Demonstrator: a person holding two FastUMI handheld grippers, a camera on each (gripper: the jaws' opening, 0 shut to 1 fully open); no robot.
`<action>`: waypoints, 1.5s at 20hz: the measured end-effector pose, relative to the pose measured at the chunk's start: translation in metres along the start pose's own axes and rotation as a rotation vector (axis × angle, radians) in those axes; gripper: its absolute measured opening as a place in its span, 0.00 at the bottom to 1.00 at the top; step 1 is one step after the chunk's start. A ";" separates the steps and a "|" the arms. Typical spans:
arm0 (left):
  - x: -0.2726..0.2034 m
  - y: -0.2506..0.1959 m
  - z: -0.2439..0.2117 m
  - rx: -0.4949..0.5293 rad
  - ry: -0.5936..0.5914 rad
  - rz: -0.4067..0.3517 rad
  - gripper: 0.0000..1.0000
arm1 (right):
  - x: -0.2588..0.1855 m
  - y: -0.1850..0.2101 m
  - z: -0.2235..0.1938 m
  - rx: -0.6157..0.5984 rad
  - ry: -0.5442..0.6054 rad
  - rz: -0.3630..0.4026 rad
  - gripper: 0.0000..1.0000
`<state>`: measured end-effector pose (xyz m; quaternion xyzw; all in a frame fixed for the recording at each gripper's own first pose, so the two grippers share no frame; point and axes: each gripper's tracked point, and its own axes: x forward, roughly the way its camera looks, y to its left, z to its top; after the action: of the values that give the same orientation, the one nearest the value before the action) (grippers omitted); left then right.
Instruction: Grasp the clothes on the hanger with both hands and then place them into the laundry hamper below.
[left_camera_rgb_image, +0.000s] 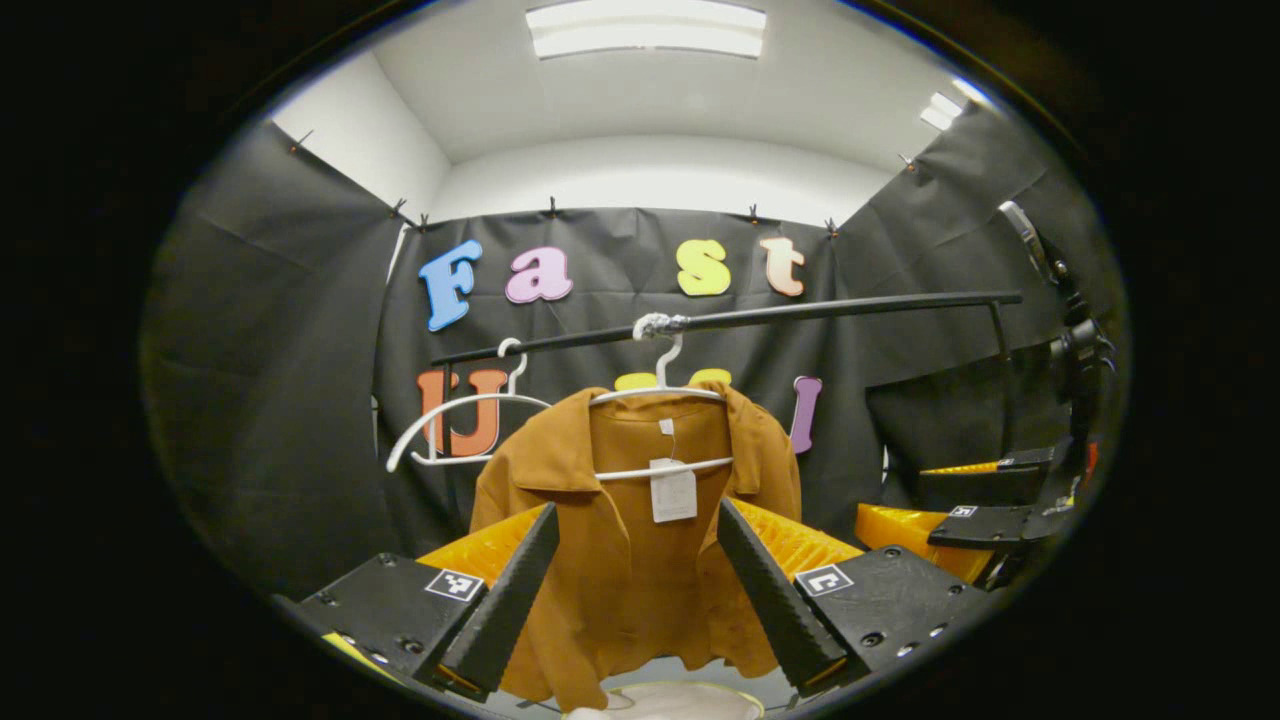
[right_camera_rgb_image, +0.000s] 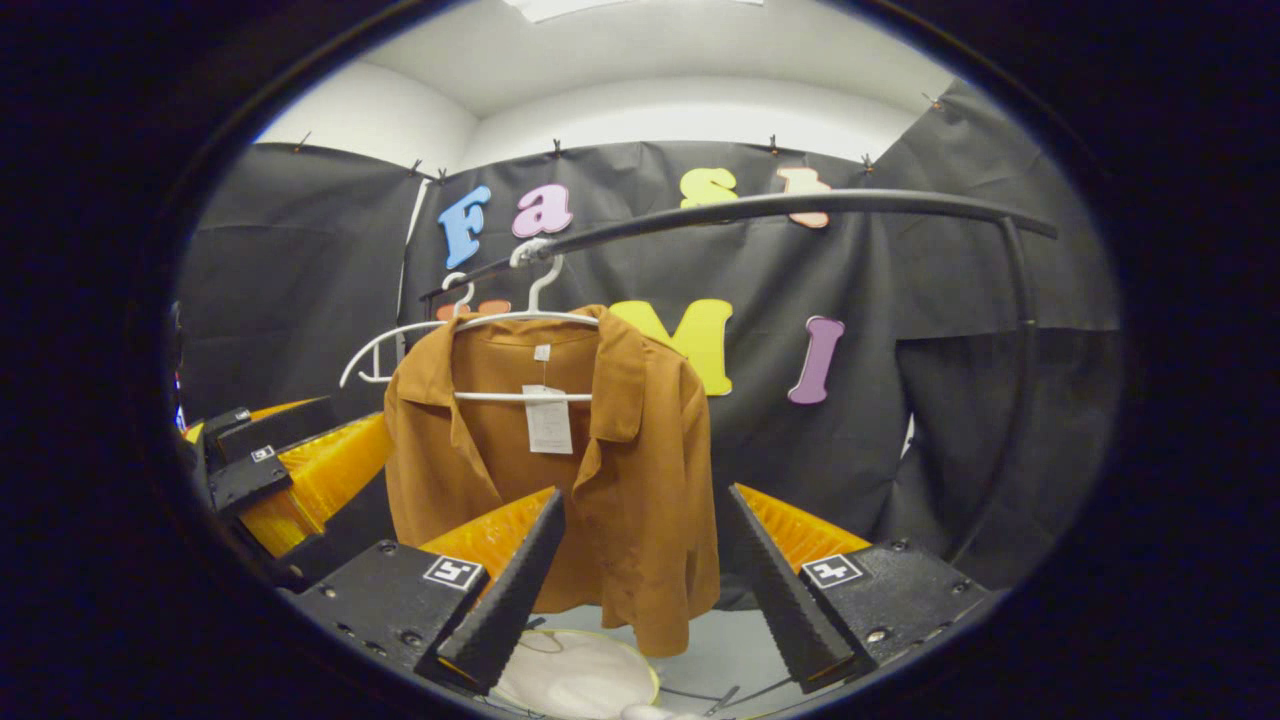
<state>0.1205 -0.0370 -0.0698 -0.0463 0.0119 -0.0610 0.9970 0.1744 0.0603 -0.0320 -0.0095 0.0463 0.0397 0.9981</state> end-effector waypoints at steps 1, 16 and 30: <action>0.013 0.000 -0.007 0.007 0.017 0.012 0.99 | 0.016 0.001 0.003 0.006 -0.002 0.015 1.00; 0.128 0.061 -0.064 0.012 0.077 0.255 0.98 | 0.200 0.016 -0.016 0.065 0.095 0.076 0.90; 0.128 0.092 -0.077 0.045 0.211 0.250 0.07 | 0.222 0.002 -0.016 0.248 0.109 0.391 0.04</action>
<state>0.2567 0.0307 -0.1579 -0.0154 0.1208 0.0589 0.9908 0.3927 0.0791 -0.0683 0.1204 0.1055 0.2254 0.9610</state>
